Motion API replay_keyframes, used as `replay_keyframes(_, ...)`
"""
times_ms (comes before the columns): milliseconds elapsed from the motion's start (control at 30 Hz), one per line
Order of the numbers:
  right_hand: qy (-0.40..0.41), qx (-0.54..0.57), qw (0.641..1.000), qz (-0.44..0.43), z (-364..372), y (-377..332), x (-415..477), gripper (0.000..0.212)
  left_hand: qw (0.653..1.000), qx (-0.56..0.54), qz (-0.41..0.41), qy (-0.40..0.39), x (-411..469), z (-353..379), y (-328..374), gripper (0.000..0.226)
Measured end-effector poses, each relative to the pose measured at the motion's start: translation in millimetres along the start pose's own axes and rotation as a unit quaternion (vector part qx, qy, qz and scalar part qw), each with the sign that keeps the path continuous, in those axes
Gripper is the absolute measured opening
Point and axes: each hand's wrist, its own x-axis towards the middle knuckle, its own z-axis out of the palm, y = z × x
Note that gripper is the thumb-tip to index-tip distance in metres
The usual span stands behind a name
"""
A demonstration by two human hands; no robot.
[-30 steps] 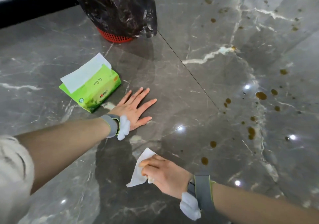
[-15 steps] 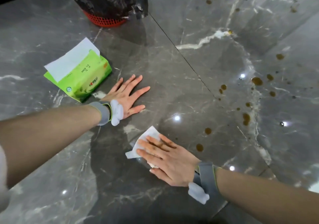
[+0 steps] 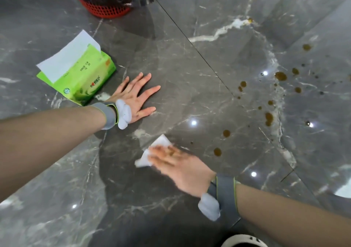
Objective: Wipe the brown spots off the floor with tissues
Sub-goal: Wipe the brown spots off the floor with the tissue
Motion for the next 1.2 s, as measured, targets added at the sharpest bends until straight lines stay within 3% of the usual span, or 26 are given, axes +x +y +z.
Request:
replay_keyframes(100, 0.009, -0.011, 0.994, 0.111, -6, 2, 3, 0.052, 1.0, -0.002, -0.005, -0.028, 2, -2, 0, 0.067)
replay_keyframes(233, -0.068, 0.005, 0.997, -0.048, -3, -15, -6, 0.058, 0.999, 0.008, -0.01, -0.047, 2, -6, 1, 0.068)
replay_keyframes(300, -0.068, -0.014, 0.995, -0.073, -7, 0, -2, 0.057, 0.998, 0.007, -0.015, -0.057, 3, -8, 3, 0.068)
replay_keyframes(433, -0.003, -0.026, 0.99, 0.137, -24, 42, 23, 0.061, 0.998, 0.015, -0.02, -0.063, 3, -10, 4, 0.068)
replay_keyframes(500, -0.018, 0.012, 0.984, 0.178, -29, 51, 25, 0.057, 0.997, 0.021, -0.019, -0.068, 4, -10, 4, 0.069)
replay_keyframes(633, -0.054, 0.039, 0.997, 0.033, -16, 13, 3, 0.06, 0.997, 0.021, -0.017, -0.073, 4, -10, 4, 0.07)
replay_keyframes(733, -0.114, 0.09, 0.988, -0.054, -13, -12, -11, 0.054, 0.997, 0.018, -0.018, -0.069, 3, -11, 4, 0.069)
replay_keyframes(833, -0.181, 0.109, 0.977, -0.006, -38, 7, -4, 0.067, 0.996, 0.032, -0.021, -0.082, 4, -11, 4, 0.07)
replay_keyframes(967, -0.082, 0.078, 0.981, 0.156, -59, 41, 12, 0.078, 0.996, 0.029, -0.024, -0.08, 5, -10, 4, 0.07)
replay_keyframes(1100, 0.103, 0.044, 0.982, 0.149, -43, 38, 21, 0.054, 0.996, 0.031, -0.028, -0.079, 5, -9, 4, 0.071)
replay_keyframes(1200, 0.081, 0.084, 0.988, 0.102, -30, 25, 18, 0.023, 0.996, 0.026, -0.026, -0.077, 5, -9, 5, 0.07)
